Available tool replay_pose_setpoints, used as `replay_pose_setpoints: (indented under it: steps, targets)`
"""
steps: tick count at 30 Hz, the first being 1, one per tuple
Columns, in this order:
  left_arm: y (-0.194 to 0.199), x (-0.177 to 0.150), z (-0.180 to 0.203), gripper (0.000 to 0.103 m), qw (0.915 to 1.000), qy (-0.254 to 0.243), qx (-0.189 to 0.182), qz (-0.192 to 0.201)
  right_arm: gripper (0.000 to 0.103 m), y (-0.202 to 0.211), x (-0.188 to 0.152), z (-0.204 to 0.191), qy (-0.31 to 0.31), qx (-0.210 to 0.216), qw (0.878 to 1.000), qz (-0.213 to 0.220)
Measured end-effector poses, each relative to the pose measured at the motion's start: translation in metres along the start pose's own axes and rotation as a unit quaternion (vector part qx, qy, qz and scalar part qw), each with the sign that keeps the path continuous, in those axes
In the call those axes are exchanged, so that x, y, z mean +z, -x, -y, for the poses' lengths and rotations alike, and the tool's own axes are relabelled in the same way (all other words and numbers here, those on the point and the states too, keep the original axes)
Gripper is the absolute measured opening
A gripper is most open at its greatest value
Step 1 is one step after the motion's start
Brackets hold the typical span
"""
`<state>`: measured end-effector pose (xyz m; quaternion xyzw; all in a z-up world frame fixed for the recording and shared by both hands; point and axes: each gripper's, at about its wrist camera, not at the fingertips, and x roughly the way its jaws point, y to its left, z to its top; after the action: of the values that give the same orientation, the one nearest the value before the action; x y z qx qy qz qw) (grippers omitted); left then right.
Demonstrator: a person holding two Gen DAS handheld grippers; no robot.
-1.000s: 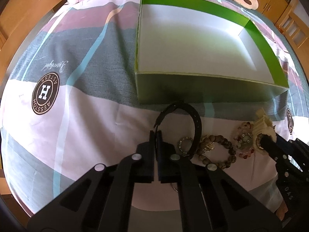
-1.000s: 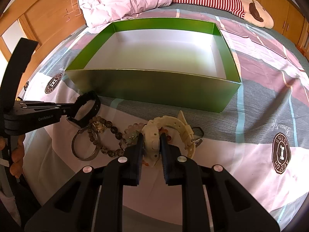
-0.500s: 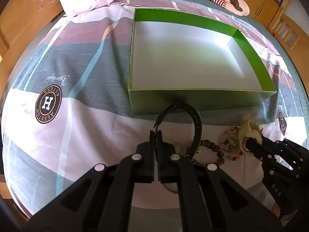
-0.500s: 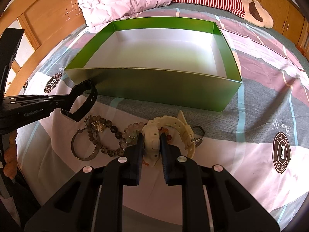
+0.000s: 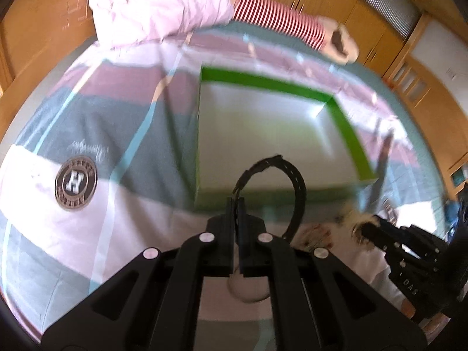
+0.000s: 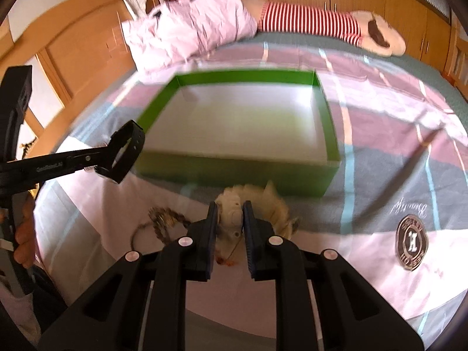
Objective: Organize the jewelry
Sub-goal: 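Carry both watches into the green box and open both tools to release them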
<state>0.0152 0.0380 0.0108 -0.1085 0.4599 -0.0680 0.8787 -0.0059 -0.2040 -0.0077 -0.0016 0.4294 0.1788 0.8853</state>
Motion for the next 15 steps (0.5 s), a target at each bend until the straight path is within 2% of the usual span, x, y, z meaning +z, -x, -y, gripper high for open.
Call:
replay_pose_setpoints:
  steps: [5,9,10,11,13,15]
  targets:
    - [-0.001,0.025,0.000,0.002,0.9995,0.014,-0.002,0.030,0.017,0.013,0.033,0.002,-0.015,0.009,0.999,0.042]
    - [-0.013,0.026,-0.008,0.002,0.9994,0.034,-0.001,0.011,0.018,0.003,0.037,-0.003,0.012,-0.016,1.000,-0.004]
    - [-0.013,0.025,-0.009,0.002,0.9994,0.034,-0.003,0.008,0.021,0.002,0.032,-0.001,0.016,-0.035,0.999,-0.007]
    - [-0.012,0.024,-0.008,0.002,0.9995,0.032,-0.004,0.008,0.038,0.000,0.023,0.004,0.015,-0.062,0.998,-0.017]
    - [-0.009,0.022,-0.005,0.002,0.9996,0.024,-0.007,0.010,0.061,-0.003,0.006,0.018,-0.003,-0.065,0.997,-0.037]
    - [-0.007,0.017,-0.002,0.002,0.9997,0.020,-0.011,0.006,0.061,-0.005,-0.017,0.033,-0.039,-0.020,0.996,-0.077]
